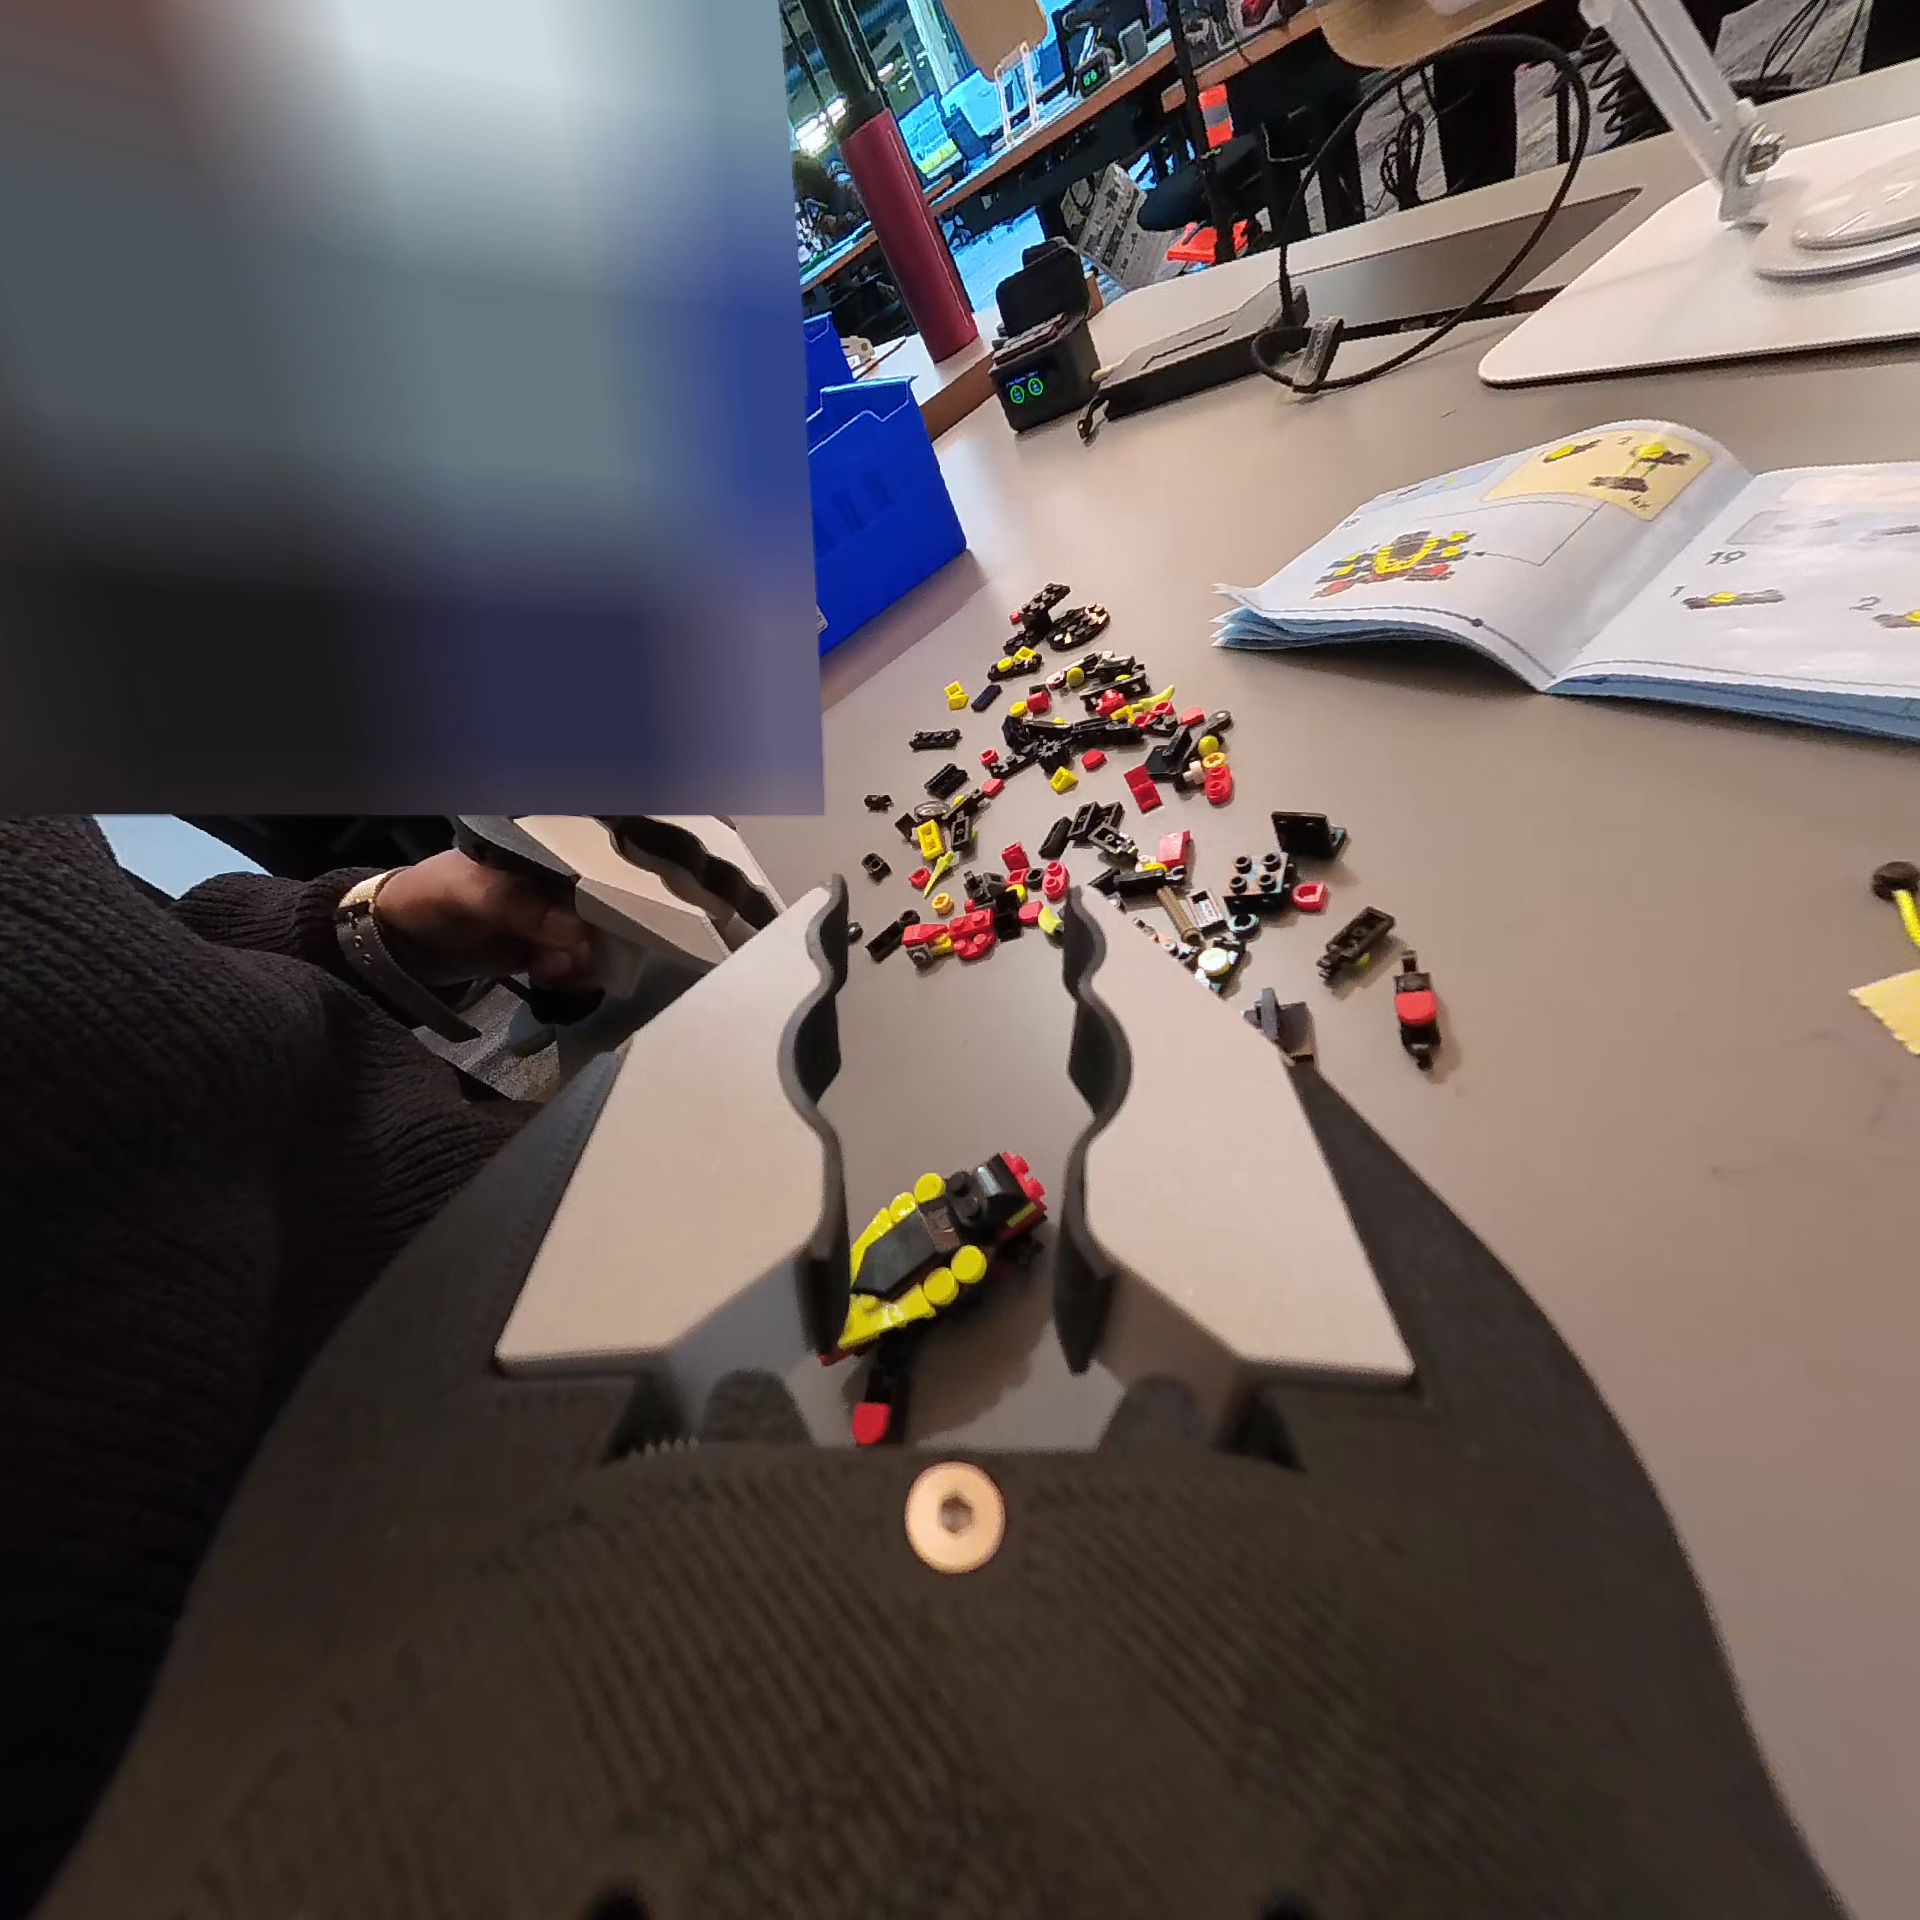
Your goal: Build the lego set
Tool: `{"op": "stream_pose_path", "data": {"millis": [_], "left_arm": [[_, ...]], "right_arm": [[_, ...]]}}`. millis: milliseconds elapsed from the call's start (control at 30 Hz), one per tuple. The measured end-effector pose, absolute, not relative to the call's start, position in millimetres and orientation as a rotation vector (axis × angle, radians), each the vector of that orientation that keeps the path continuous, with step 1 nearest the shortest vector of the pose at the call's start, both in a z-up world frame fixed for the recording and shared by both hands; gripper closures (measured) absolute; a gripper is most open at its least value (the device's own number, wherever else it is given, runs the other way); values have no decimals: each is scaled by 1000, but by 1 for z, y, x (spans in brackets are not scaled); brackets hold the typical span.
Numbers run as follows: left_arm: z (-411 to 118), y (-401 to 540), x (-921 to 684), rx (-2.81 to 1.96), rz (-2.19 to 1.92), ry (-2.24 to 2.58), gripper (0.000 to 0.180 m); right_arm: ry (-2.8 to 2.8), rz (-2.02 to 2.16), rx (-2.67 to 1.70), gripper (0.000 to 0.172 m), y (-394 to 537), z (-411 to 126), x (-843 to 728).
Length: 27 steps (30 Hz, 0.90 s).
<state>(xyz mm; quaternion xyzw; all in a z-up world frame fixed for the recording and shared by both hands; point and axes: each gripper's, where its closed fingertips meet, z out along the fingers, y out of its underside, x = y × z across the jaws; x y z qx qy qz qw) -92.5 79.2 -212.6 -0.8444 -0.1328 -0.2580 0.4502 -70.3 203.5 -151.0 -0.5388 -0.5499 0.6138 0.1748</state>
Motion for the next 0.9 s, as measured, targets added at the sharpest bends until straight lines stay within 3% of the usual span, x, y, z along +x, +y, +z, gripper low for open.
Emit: {"op": "stream_pose_path", "data": {"millis": [900], "left_arm": [[-195,70,-77,-2060,-652,-267,161]], "right_arm": [[-1584,1690,-1489,130,209,-145,-62]]}}
